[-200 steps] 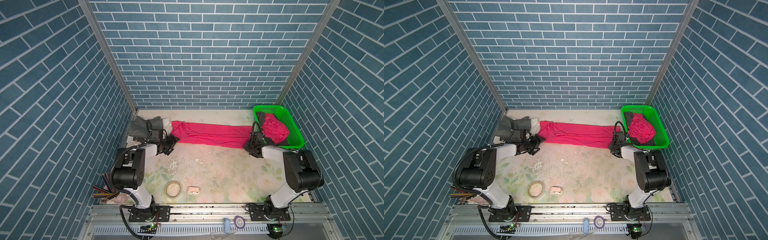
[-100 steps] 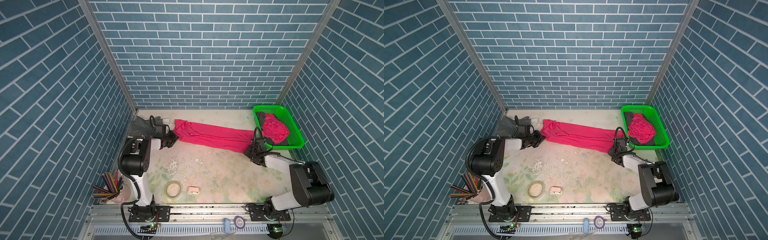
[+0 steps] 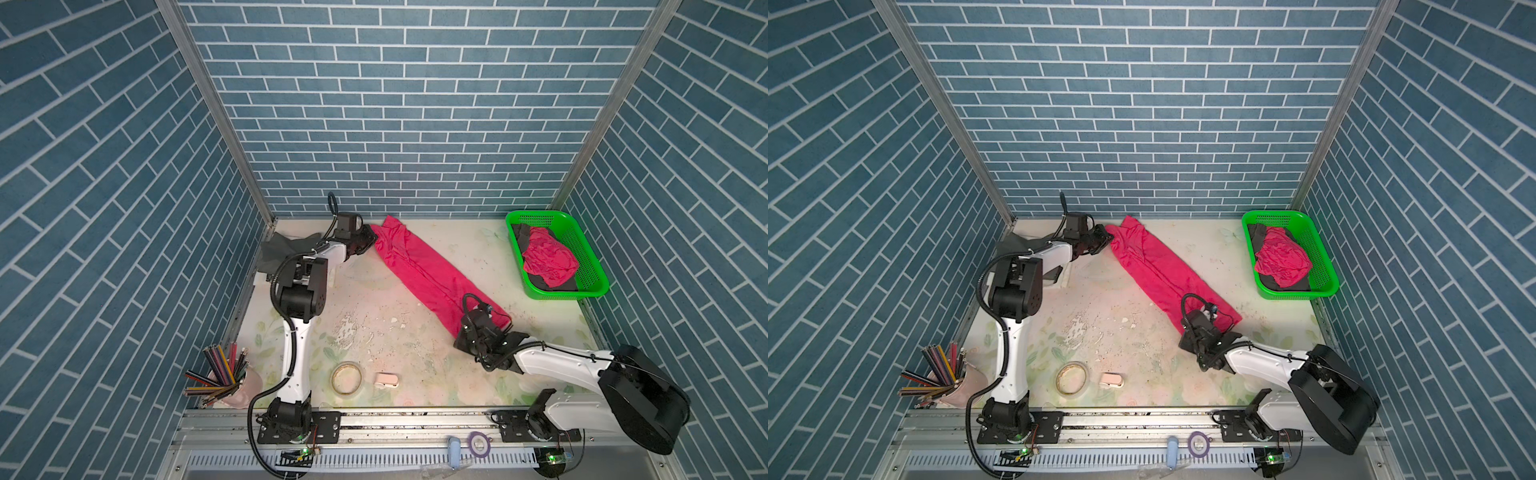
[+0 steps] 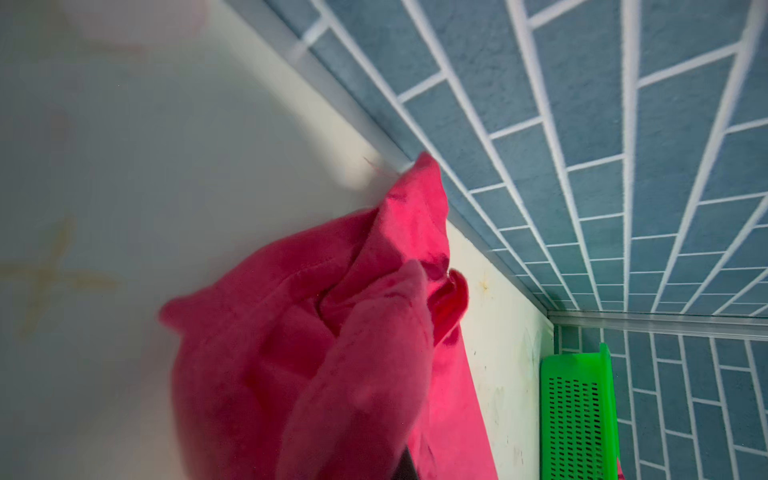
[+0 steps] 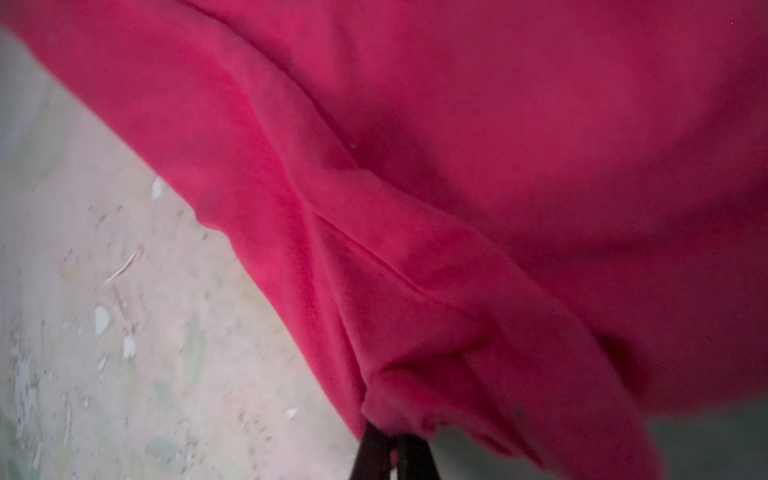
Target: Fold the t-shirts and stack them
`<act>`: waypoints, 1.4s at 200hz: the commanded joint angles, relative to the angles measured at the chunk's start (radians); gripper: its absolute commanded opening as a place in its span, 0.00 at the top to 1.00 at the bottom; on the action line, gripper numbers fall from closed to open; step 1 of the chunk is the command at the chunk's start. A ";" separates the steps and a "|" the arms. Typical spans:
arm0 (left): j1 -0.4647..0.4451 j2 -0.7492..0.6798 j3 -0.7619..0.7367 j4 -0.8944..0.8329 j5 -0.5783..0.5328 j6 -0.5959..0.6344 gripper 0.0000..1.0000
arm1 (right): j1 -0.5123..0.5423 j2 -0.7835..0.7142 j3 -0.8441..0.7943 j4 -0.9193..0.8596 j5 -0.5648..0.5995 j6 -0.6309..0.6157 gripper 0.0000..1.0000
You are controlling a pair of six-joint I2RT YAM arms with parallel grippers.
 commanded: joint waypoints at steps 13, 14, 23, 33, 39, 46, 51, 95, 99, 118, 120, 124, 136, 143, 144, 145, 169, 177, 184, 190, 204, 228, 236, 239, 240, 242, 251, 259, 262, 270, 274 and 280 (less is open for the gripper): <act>-0.056 0.188 0.323 -0.188 -0.014 0.096 1.00 | 0.157 0.115 0.161 -0.140 -0.025 0.052 0.76; -0.058 0.193 0.336 -0.197 -0.013 0.099 1.00 | 0.158 0.115 0.166 -0.146 -0.026 0.048 0.74; -0.070 0.239 0.454 -0.287 -0.016 0.129 1.00 | 0.165 0.101 0.196 -0.200 -0.026 0.001 0.60; -0.078 0.277 0.540 -0.372 -0.023 0.158 1.00 | 0.150 0.060 0.236 -0.283 0.001 -0.067 0.50; -0.078 0.267 0.549 -0.402 -0.036 0.171 1.00 | 0.134 0.026 0.262 -0.328 0.025 -0.112 0.45; -0.077 0.229 0.528 -0.418 -0.043 0.181 0.79 | 0.106 -0.013 0.285 -0.360 0.048 -0.175 0.39; -0.074 0.197 0.496 -0.416 -0.044 0.191 0.67 | 0.077 -0.038 0.300 -0.372 0.052 -0.230 0.35; -0.046 -0.137 0.220 -0.429 -0.108 0.269 0.14 | -0.370 0.007 0.443 -0.242 -0.163 -0.610 0.21; -0.043 -0.170 0.187 -0.427 -0.114 0.272 0.14 | -0.395 0.040 0.466 -0.221 -0.176 -0.638 0.21; -0.031 -0.317 0.040 -0.408 -0.150 0.265 0.14 | -0.470 0.210 0.588 -0.154 -0.250 -0.743 0.21; -0.030 -0.330 0.026 -0.406 -0.149 0.264 0.14 | -0.472 0.230 0.608 -0.150 -0.260 -0.752 0.21; -0.026 -0.357 -0.001 -0.405 -0.151 0.265 0.14 | -0.487 0.268 0.642 -0.142 -0.281 -0.771 0.21; -0.016 -0.434 -0.090 -0.395 -0.128 0.258 0.14 | -0.504 0.384 0.747 -0.142 -0.322 -0.844 0.21; -0.008 -0.484 -0.167 -0.356 -0.088 0.240 0.14 | -0.508 0.451 0.813 -0.149 -0.345 -0.883 0.20; -0.006 -0.491 -0.181 -0.352 -0.081 0.237 0.14 | -0.508 0.461 0.821 -0.148 -0.348 -0.888 0.20; -0.005 -0.498 -0.193 -0.341 -0.074 0.233 0.14 | -0.509 0.470 0.829 -0.147 -0.351 -0.893 0.20; 0.001 -0.663 -0.497 -0.090 0.045 0.117 0.14 | -0.522 0.679 1.033 -0.171 -0.419 -0.950 0.20; -0.003 -0.700 -0.568 -0.057 0.053 0.097 0.14 | -0.530 0.740 1.093 -0.172 -0.441 -0.949 0.20; -0.008 -0.727 -0.621 -0.030 0.064 0.079 0.14 | -0.534 0.787 1.142 -0.173 -0.450 -0.946 0.20; -0.014 -0.745 -0.667 -0.005 0.077 0.066 0.14 | -0.536 0.827 1.183 -0.175 -0.462 -0.941 0.21; -0.029 -0.777 -0.747 0.029 0.094 0.046 0.14 | -0.548 0.914 1.280 -0.195 -0.493 -0.924 0.21; -0.066 -0.820 -0.832 0.053 0.093 0.042 0.14 | -0.552 1.013 1.379 -0.187 -0.525 -0.901 0.23; -0.078 -0.840 -0.859 0.064 0.087 0.038 0.14 | -0.550 1.043 1.407 -0.187 -0.548 -0.894 0.23; -0.081 -0.847 -0.870 0.069 0.085 0.036 0.14 | -0.549 1.055 1.419 -0.187 -0.555 -0.892 0.24; -0.082 -0.850 -0.874 0.071 0.084 0.036 0.14 | -0.548 1.059 1.423 -0.187 -0.557 -0.891 0.24; -0.085 -0.854 -0.881 0.076 0.082 0.034 0.14 | -0.547 1.066 1.430 -0.188 -0.560 -0.889 0.24; -0.096 -0.880 -0.913 0.093 0.068 0.026 0.14 | -0.544 1.099 1.460 -0.182 -0.569 -0.878 0.25; -0.108 -0.900 -0.942 0.109 0.056 0.021 0.14 | -0.541 1.129 1.489 -0.180 -0.572 -0.866 0.26; -0.112 -0.906 -0.952 0.114 0.053 0.021 0.14 | -0.540 1.142 1.506 -0.184 -0.571 -0.862 0.26; -0.123 -0.920 -0.978 0.123 0.045 0.015 0.14 | -0.538 1.180 1.556 -0.203 -0.572 -0.852 0.28; -0.129 -0.923 -0.989 0.129 0.044 0.012 0.14 | -0.536 1.201 1.582 -0.216 -0.571 -0.846 0.29; -0.136 -0.926 -1.003 0.136 0.045 0.008 0.14 | -0.533 1.233 1.635 -0.242 -0.569 -0.836 0.31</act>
